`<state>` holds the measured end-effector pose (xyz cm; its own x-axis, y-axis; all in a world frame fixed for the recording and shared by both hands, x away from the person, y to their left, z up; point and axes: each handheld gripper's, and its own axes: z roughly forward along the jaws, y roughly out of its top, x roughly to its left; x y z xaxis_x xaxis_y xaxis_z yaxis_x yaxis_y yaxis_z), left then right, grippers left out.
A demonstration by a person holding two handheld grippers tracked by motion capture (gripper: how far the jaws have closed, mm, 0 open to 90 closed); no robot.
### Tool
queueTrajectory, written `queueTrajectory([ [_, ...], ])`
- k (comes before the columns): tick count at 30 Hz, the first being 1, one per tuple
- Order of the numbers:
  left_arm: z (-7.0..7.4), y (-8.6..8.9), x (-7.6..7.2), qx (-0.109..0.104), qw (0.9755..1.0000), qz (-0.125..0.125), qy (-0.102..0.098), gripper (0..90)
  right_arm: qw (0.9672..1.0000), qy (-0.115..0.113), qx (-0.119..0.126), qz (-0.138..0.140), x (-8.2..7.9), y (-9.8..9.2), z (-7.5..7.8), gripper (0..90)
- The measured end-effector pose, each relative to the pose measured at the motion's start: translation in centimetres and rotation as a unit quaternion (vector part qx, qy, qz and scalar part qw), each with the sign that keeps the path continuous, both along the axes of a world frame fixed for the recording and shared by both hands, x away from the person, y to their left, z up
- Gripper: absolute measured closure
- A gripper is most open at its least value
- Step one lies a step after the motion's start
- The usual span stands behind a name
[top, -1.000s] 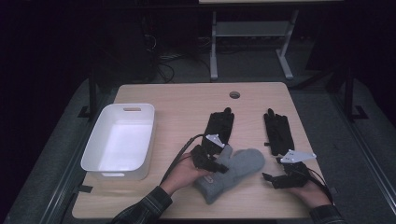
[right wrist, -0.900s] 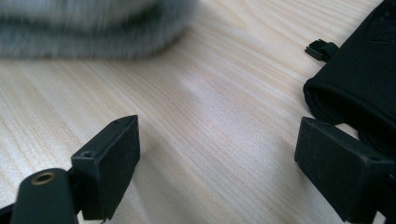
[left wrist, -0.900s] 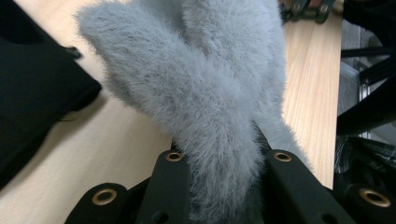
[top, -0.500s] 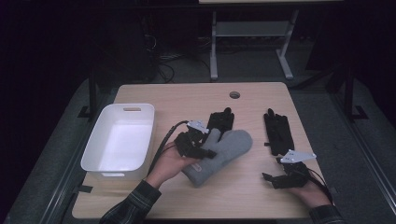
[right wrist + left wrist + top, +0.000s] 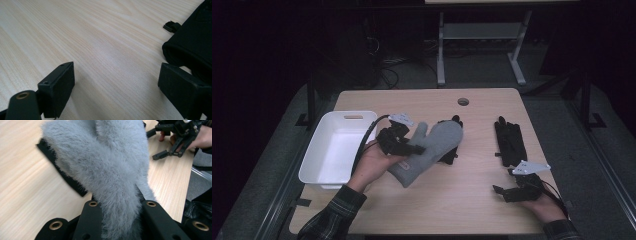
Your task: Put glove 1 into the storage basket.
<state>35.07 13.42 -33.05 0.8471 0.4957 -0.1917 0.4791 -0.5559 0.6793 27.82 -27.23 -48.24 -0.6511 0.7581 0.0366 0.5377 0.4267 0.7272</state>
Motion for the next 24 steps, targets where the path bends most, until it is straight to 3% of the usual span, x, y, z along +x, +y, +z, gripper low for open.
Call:
queueTrajectory([
  [16, 2.7, 7.5, 0.6, 0.001, 0.997, 0.074, -0.022, 77.4, 1.0, 0.0, 0.0, 0.001, 0.0, 0.0, 0.0, 13.5],
  [24, 3.1, 11.5, 0.5, -0.004, 0.9923, 0.122, -0.022, 77.5, 1.0, 0.0, -0.001, 0.0, 0.0, 0.0, 0.0, 13.4],
])
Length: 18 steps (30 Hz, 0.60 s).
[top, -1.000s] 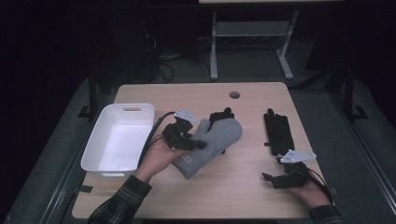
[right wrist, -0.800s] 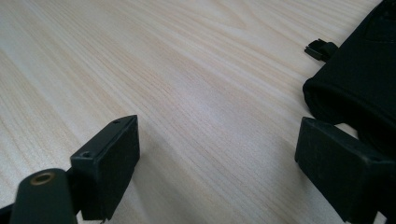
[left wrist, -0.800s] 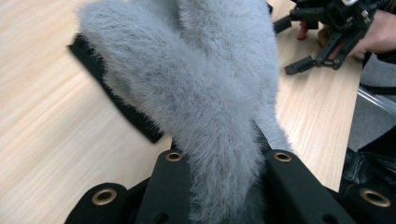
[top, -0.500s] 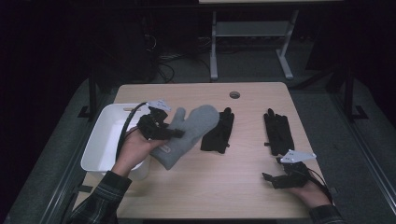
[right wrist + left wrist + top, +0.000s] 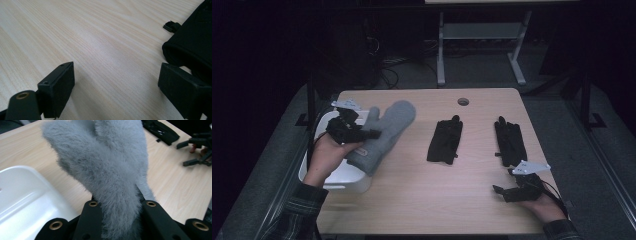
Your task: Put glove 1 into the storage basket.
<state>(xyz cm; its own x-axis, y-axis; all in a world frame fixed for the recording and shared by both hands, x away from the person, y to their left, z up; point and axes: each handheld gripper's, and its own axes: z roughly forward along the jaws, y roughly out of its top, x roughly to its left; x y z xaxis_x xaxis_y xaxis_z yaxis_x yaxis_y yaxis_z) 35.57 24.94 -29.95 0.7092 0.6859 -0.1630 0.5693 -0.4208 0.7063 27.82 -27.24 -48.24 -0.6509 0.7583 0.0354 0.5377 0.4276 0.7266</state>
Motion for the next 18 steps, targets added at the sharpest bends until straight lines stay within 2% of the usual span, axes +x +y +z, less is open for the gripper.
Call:
queueTrajectory([
  [10, -0.1, 5.4, -0.5, -0.009, 0.9982, 0.059, -0.001, 77.5, 1.0, 0.0, 0.001, 0.0, 0.0, 0.0, 0.0, 13.4],
  [18, -2.2, 8.2, -0.4, -0.017, 0.9956, 0.091, 0.017, 77.5, 1.0, 0.0, 0.0, -0.001, 0.0, 0.0, 0.0, 13.4],
])
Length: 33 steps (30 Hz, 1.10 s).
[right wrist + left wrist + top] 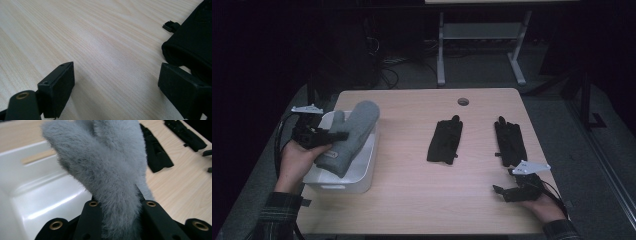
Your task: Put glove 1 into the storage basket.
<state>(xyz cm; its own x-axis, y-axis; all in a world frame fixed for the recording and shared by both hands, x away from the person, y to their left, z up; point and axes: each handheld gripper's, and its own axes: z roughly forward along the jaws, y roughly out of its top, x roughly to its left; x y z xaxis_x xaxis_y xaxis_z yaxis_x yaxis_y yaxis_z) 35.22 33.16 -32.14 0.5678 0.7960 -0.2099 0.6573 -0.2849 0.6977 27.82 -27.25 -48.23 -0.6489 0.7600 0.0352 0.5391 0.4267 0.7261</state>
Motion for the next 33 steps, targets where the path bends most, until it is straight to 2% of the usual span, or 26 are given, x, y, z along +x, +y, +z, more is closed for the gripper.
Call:
queueTrajectory([
  [6, -2.7, 0.9, 0.9, -0.003, 0.9994, 0.014, 0.03, 77.5, 1.0, 0.0, -0.001, -0.001, 0.0, 0.0, 0.0, 13.4],
  [12, -5.3, 1.2, 2.2, 0.01, 0.9977, 0.024, 0.063, 77.5, 1.0, 0.0, -0.001, -0.001, 0.0, 0.0, 0.0, 13.4],
  [19, -7.2, 1.1, 3.4, 0.037, 0.9944, 0.041, 0.091, 77.1, 1.0, 0.0, -0.001, -0.001, 0.0, 0.0, 0.0, 13.4],
  [22, -7.8, 1.2, 3.6, 0.04, 0.9934, 0.051, 0.094, 76.6, 1.0, 0.0, -0.001, -0.001, 0.0, 0.0, 0.0, 13.4],
  [24, -8.1, 1.3, 3.8, 0.052, 0.9926, 0.049, 0.098, 75.4, 1.0, 0.0, -0.001, -0.001, 0.0, 0.0, 0.0, 13.4],
  [27, -8.6, 1.4, 3.9, 0.055, 0.9922, 0.048, 0.101, 72.7, 1.0, 0.0, -0.001, -0.001, 0.0, 0.0, 0.0, 13.4],
  [30, -8.8, 1.3, 4.0, 0.064, 0.992, 0.044, 0.1, 66.2, 1.0, 0.0, -0.001, -0.001, 0.0, 0.0, 0.0, 13.4],
  [33, -9.0, 1.3, 4.1, 0.07, 0.9918, 0.048, 0.095, 52.8, 1.0, 0.0, -0.001, -0.001, 0.0, 0.0, 0.0, 13.4],
])
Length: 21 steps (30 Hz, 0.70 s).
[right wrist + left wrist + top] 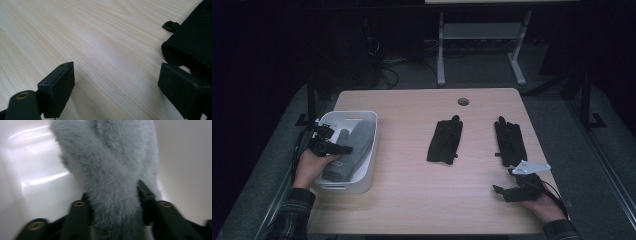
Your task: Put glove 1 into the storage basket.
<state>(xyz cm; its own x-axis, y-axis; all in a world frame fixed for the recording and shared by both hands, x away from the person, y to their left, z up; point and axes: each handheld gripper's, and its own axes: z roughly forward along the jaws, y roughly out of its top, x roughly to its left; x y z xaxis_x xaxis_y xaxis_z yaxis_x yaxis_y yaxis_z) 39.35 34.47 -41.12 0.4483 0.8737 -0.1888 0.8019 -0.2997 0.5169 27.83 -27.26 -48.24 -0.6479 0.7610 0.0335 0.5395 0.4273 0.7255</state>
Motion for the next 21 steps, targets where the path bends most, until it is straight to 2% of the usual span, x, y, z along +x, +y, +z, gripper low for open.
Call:
queueTrajectory([
  [2, 0.1, 0.0, 0.0, 0.008, 0.9999, 0.008, -0.006, 41.6, 1.0, 0.0, 0.0, 0.0, 0.0, 0.0, 0.0, 13.4],
  [5, 0.3, 0.1, -0.1, 0.006, 0.9997, 0.012, -0.021, 29.6, 1.0, 0.0, 0.0, 0.0, 0.0, 0.0, 0.0, 13.4],
  [8, 0.4, 0.1, -0.1, 0.01, 0.9994, 0.014, -0.029, 22.5, 1.0, 0.0, 0.0, 0.0, 0.0, 0.0, 0.0, 13.4],
  [13, 0.8, 0.0, -0.2, 0.018, 0.9985, 0.022, -0.047, 14.9, 1.0, 0.0, 0.0, 0.0, 0.0, 0.0, 0.0, 13.4],
  [18, 2.0, 0.3, -0.3, 0.016, 0.9972, 0.024, -0.069, 13.3, 1.0, 0.0, 0.0, 0.0, 0.0, 0.0, 0.0, 13.4],
  [21, 2.4, 0.3, -0.3, 0.02, 0.9969, 0.021, -0.073, 13.3, 1.0, 0.0, 0.0, 0.0, 0.0, 0.0, 0.0, 13.4],
])
